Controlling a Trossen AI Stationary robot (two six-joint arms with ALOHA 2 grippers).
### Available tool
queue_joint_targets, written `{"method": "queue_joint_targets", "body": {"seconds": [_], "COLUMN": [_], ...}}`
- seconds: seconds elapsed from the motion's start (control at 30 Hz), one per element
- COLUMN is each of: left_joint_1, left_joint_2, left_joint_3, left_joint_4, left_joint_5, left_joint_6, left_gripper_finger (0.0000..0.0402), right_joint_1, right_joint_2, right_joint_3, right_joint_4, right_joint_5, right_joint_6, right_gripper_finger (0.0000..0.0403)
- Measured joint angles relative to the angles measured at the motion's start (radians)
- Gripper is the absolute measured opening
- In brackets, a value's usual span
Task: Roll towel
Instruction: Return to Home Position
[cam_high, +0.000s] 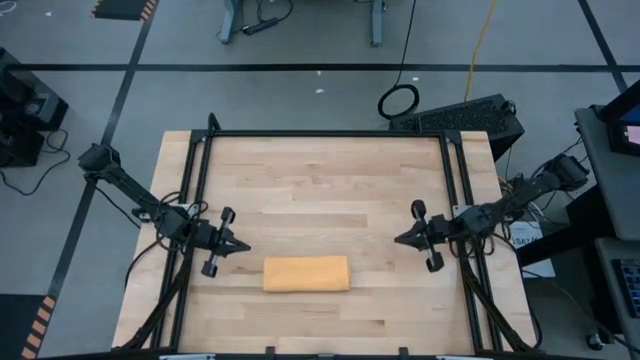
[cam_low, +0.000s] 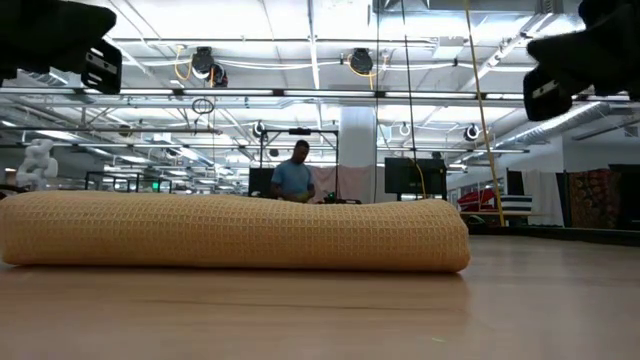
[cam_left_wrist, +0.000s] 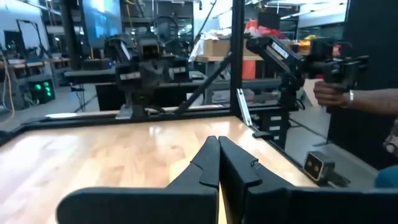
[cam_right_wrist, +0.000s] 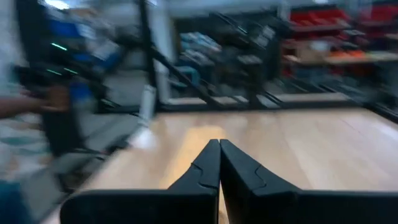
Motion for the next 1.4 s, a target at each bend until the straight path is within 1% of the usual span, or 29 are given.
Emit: {"method": "queue_joint_targets", "body": {"seconds": [0.07, 0.2, 0.33, 0.4, 0.5, 0.6, 0.8, 0.93, 1.1, 1.3, 1.4], "left_joint_1": [-0.001, 0.000, 0.000, 0.001, 0.010, 0.032, 0.091, 0.158, 0.271, 0.399, 0.446], "left_joint_2": [-0.002, -0.002, -0.002, -0.003, -0.006, -0.006, -0.007, -0.007, -0.011, -0.012, -0.017], "left_joint_3": [0.000, 0.000, 0.000, 0.000, 0.000, 0.000, 0.000, -0.001, -0.001, -0.001, -0.001], "left_joint_4": [-0.028, -0.091, -0.110, -0.107, -0.106, -0.106, -0.089, -0.095, -0.095, -0.093, -0.092], "left_joint_5": [0.000, -0.023, -0.040, -0.016, -0.004, -0.003, 0.002, 0.048, 0.160, 0.275, 0.307], "left_joint_6": [-0.014, -0.037, -0.021, 0.001, 0.017, 0.015, 0.058, 0.074, 0.074, 0.074, 0.072], "left_gripper_finger": [0.0000, 0.0000, 0.0000, 0.0000, 0.0000, 0.0000, 0.0000, 0.0000, 0.0000, 0.0000, 0.0000], "right_joint_1": [-0.033, -0.107, -0.170, -0.190, -0.206, -0.219, -0.241, -0.268, -0.303, -0.334, -0.349], "right_joint_2": [-0.064, -0.193, -0.300, -0.346, -0.400, -0.442, -0.507, -0.545, -0.594, -0.619, -0.619], "right_joint_3": [0.000, 0.000, 0.000, 0.000, 0.000, 0.000, 0.000, 0.000, 0.000, 0.000, 0.000], "right_joint_4": [-0.041, -0.171, -0.296, -0.356, -0.434, -0.478, -0.492, -0.552, -0.632, -0.640, -0.640], "right_joint_5": [-0.067, -0.124, -0.218, -0.239, -0.244, -0.273, -0.381, -0.396, -0.395, -0.392, -0.392], "right_joint_6": [-0.003, 0.016, 0.059, 0.069, 0.062, 0.027, -0.053, -0.078, -0.080, -0.117, -0.125], "right_gripper_finger": [0.0000, 0.0000, 0.0000, 0.0000, 0.0000, 0.0000, 0.0000, 0.0000, 0.0000, 0.0000, 0.0000]}}
